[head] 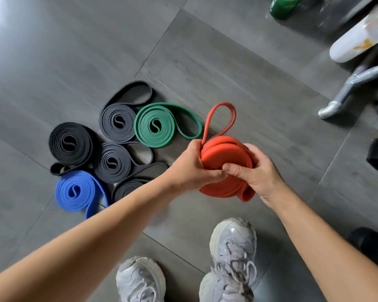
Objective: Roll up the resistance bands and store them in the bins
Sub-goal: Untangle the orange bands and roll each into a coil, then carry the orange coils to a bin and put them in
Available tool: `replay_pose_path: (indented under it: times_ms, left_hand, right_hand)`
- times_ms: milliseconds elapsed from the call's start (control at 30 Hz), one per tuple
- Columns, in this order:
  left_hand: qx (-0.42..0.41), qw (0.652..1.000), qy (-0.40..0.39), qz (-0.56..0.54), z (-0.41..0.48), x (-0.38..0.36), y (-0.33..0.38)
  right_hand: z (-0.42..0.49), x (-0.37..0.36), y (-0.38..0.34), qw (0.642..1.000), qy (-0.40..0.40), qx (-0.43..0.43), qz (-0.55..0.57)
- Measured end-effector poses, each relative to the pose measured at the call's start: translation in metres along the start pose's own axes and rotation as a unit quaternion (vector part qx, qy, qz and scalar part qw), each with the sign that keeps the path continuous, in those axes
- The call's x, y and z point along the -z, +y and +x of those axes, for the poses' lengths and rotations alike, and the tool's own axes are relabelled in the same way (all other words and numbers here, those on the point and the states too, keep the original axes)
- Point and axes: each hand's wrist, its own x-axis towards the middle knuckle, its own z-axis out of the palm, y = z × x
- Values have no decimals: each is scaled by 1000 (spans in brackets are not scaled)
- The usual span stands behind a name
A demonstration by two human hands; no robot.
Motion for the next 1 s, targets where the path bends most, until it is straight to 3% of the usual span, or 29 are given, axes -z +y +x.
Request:
replay_pose_path:
  times_ms: [133, 233, 400, 467, 567, 633, 767, 900, 1000]
  left_hand:
    - [-12, 1000, 3, -23, -74, 36, 37]
    - [-4, 999, 14, -49, -143, 58, 78]
    - [1, 997, 42, 68, -242, 104, 167]
    - [-1, 989, 42, 144, -277, 127, 206]
    - [-15, 974, 50, 221, -329, 160, 263]
    - [-32, 976, 77, 200, -363, 183, 299]
    - [-48, 984, 151, 75, -433, 228, 334]
    - [-39, 974, 193, -113, -492, 273, 334]
    - [-4, 955, 240, -174, -523, 319, 313]
  right_hand:
    - [-55, -24, -63, 998, 13, -30, -62]
    - [-105, -31, -123, 990, -27, -67, -122]
    - [-188, -30, -255, 968, -78, -28, -237]
    - [-220, -32, -316, 940, -91, 30, -328]
    - [-257, -37, -397, 857, -130, 164, -471]
    - [-275, -44, -449, 829, -164, 168, -507]
    - [-305, -72, -519, 885, -222, 96, -398]
    - [-331, -132, -566, 910, -278, 85, -297]
    - [-344, -195, -581, 918, -302, 75, -246]
